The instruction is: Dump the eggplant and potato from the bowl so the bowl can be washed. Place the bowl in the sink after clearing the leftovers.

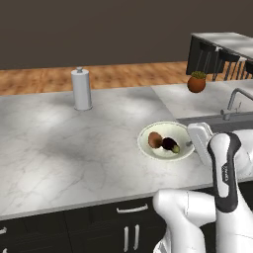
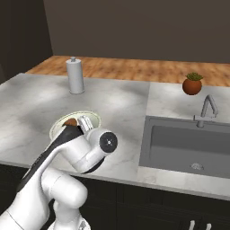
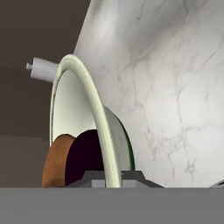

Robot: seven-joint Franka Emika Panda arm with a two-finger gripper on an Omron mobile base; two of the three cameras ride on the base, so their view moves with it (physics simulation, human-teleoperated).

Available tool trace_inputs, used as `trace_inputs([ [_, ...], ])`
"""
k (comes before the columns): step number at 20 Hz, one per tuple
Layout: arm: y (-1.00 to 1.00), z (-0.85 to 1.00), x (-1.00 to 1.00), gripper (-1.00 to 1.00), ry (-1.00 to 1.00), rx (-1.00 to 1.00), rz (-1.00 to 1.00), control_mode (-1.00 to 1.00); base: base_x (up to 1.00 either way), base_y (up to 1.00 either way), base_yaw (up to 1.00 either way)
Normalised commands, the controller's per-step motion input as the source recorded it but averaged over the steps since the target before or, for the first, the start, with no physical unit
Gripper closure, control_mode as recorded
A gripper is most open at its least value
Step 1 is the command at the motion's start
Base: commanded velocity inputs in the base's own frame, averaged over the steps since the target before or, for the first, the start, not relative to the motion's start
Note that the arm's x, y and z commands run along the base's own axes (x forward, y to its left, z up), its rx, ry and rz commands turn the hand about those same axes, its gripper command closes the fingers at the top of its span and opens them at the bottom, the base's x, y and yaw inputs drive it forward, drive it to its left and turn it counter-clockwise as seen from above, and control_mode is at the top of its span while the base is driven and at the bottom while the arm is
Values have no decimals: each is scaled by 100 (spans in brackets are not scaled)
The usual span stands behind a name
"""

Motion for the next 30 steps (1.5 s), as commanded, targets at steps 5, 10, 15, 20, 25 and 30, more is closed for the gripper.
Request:
trace_inputs([
  [5,15,55,-41,100,15,24,-20,-100,0,0,0],
  [10,-4,9,0,100,28,11,-2,-100,0,0,0],
  [15,-6,1,-1,100,9,10,0,-100,0,0,0],
  [20,0,0,-2,100,0,0,0,-100,0,0,0],
  [25,0,0,-19,100,0,0,0,100,-43,-13,0],
  [30,0,0,0,100,0,0,0,100,-50,-47,-2],
])
